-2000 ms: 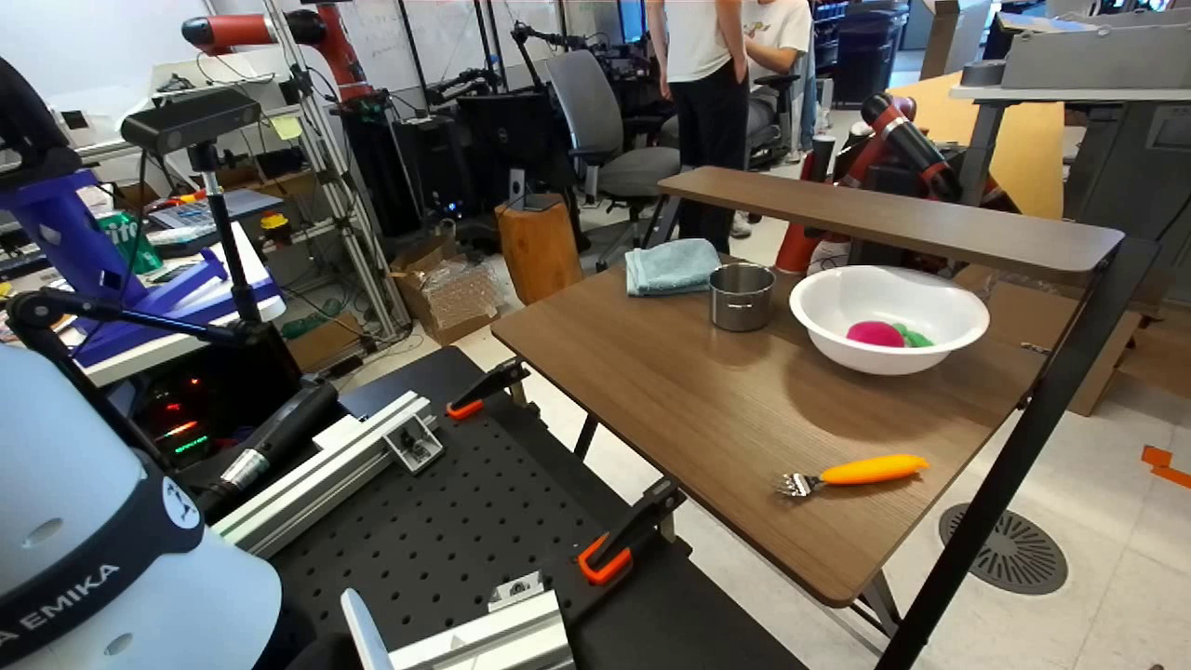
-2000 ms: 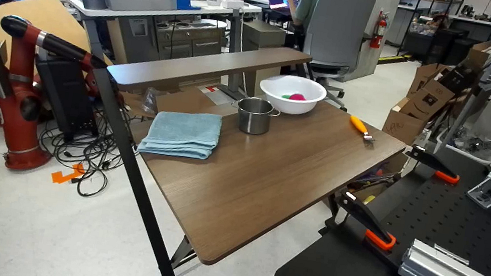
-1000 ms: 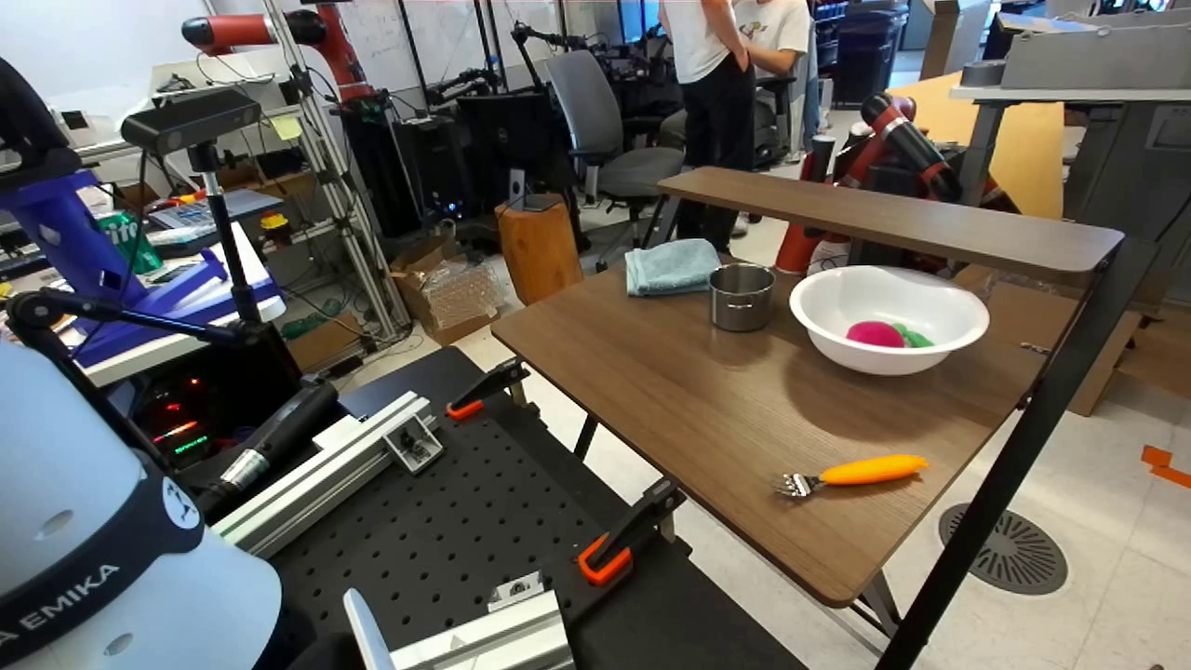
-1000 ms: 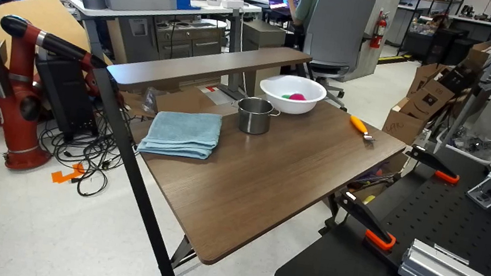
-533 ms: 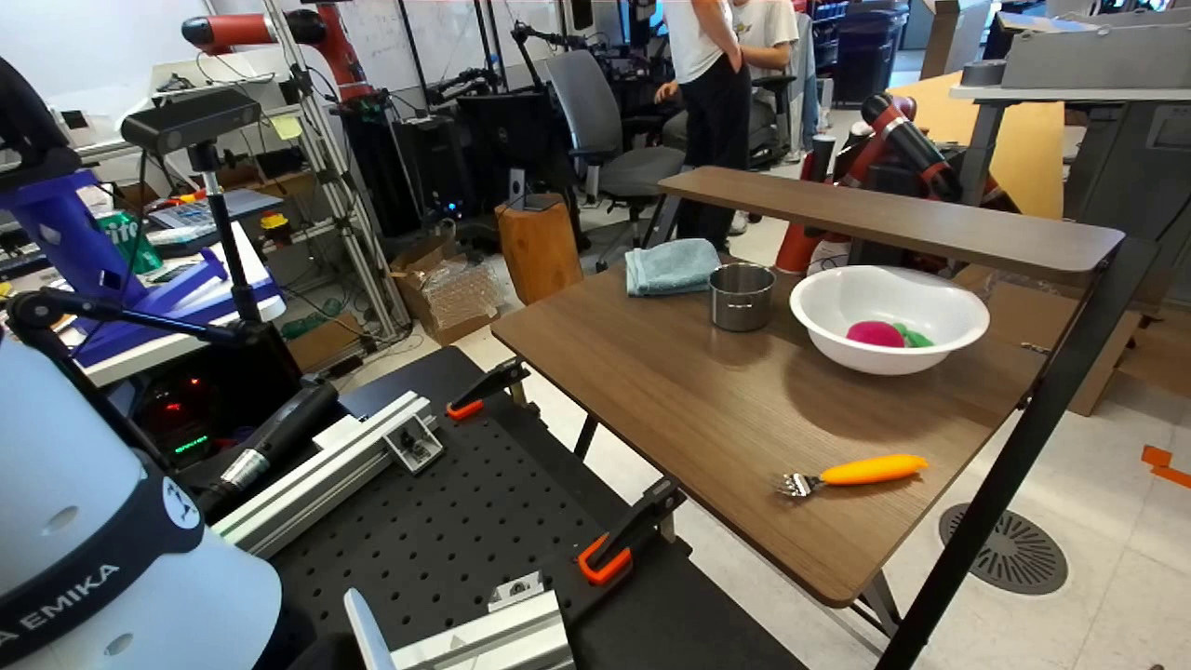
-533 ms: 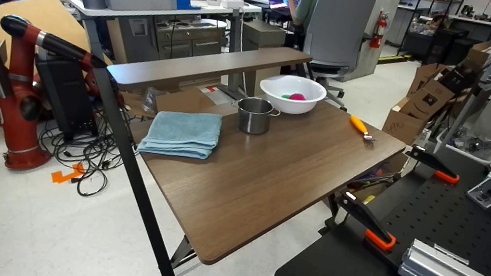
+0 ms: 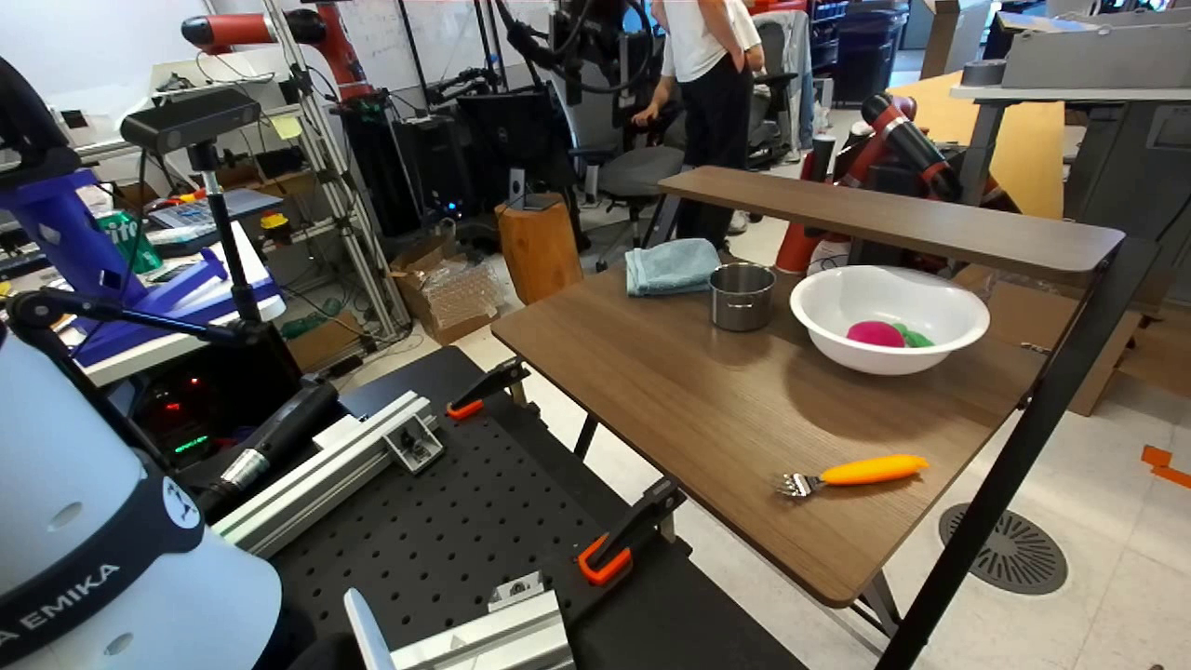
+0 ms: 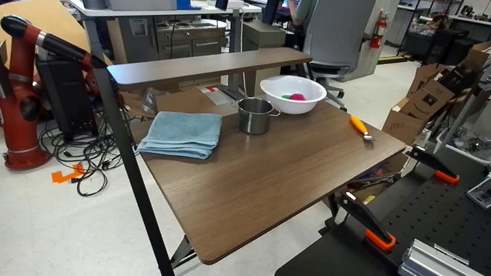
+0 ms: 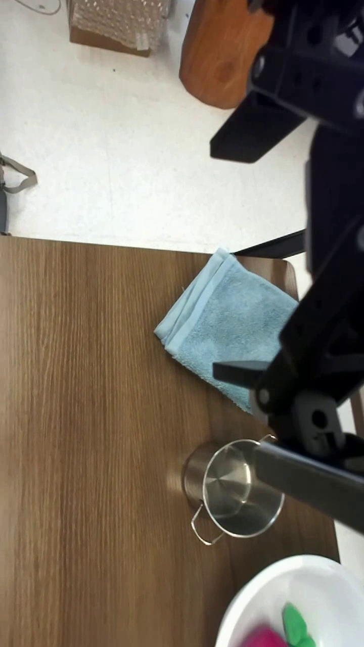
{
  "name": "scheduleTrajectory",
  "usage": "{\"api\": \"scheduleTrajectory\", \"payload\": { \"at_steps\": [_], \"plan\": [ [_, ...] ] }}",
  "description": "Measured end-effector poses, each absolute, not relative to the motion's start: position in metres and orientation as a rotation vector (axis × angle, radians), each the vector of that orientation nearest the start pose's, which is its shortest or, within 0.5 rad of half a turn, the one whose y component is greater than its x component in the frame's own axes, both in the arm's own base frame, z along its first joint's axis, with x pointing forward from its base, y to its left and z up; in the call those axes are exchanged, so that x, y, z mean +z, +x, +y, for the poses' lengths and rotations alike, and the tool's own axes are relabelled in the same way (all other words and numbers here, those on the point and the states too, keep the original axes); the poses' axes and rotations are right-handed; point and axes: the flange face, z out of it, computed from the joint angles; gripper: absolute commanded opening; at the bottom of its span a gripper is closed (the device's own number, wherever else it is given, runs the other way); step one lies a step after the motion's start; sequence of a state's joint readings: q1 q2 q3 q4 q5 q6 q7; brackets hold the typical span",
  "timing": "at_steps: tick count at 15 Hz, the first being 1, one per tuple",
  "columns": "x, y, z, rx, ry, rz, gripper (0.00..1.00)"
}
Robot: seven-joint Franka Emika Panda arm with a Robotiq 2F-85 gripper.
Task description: Move the blue towel forward
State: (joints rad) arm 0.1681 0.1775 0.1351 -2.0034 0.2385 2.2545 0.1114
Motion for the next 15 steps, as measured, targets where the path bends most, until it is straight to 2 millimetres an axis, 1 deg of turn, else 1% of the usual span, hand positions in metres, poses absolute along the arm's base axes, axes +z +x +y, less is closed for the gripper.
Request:
{"api": "scheduleTrajectory", "payload": {
  "at_steps": [1, 2, 4, 6, 13, 15],
  "plan": [
    [0.367, 0.569, 0.186, -0.018, -2.921, -0.065, 1.00],
    [0.365, 0.569, 0.186, -0.013, -2.921, -0.065, 1.00],
    [0.374, 0.570, 0.182, -0.037, -2.919, -0.058, 1.00],
    [0.378, 0.569, 0.182, -0.044, -2.918, -0.059, 1.00],
    [0.377, 0.569, 0.182, -0.041, -2.919, -0.059, 1.00],
    [0.370, 0.569, 0.182, -0.027, -2.923, -0.068, 1.00]
  ]
}}
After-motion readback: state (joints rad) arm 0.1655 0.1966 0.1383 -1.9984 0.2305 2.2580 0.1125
